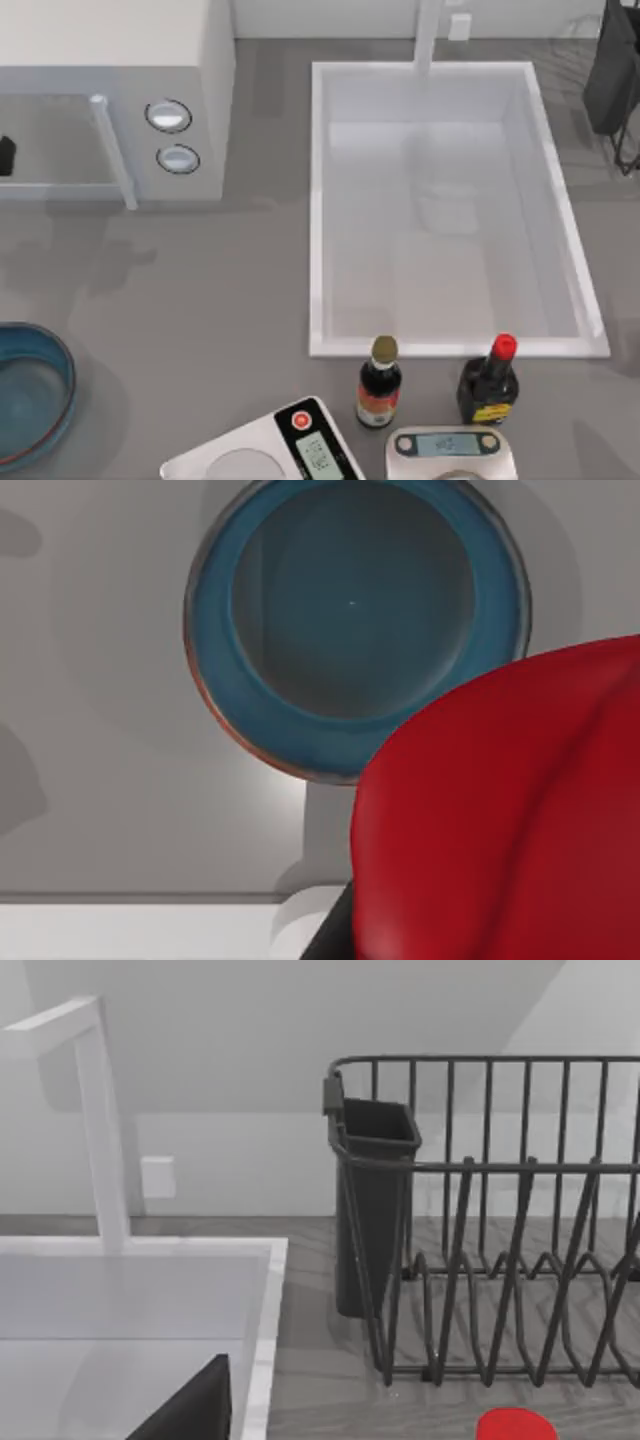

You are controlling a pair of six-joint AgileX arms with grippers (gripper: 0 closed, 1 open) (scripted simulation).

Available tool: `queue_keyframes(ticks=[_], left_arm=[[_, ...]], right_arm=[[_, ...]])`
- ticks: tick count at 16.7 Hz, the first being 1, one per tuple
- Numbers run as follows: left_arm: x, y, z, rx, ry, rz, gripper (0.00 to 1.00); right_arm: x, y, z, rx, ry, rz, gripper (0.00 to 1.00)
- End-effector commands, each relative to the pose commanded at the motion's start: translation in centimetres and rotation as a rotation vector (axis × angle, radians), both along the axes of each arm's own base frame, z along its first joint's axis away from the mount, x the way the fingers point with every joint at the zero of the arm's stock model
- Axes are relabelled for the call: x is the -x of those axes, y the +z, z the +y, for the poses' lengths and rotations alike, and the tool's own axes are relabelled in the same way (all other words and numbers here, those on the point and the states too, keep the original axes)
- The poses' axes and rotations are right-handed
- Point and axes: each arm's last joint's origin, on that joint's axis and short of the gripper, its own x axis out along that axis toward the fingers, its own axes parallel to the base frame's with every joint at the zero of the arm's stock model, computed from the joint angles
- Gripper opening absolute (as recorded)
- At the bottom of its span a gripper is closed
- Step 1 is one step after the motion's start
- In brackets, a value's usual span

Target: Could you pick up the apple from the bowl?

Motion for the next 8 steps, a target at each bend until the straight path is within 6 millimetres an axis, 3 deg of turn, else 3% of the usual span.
queue_keyframes(ticks=[3, 8], left_arm=[[1.5, 2.7, 0.1, 0.001, 0.0, -0.02, 0.0], [1.6, 3.0, 0.2, 0.001, 0.003, -0.021, 0.0]], right_arm=[[0.0, 0.0, 0.0, 0.0, 0.0, 0.0, 1.0], [0.0, 0.0, 0.0, 0.0, 0.0, 0.0, 1.0]])
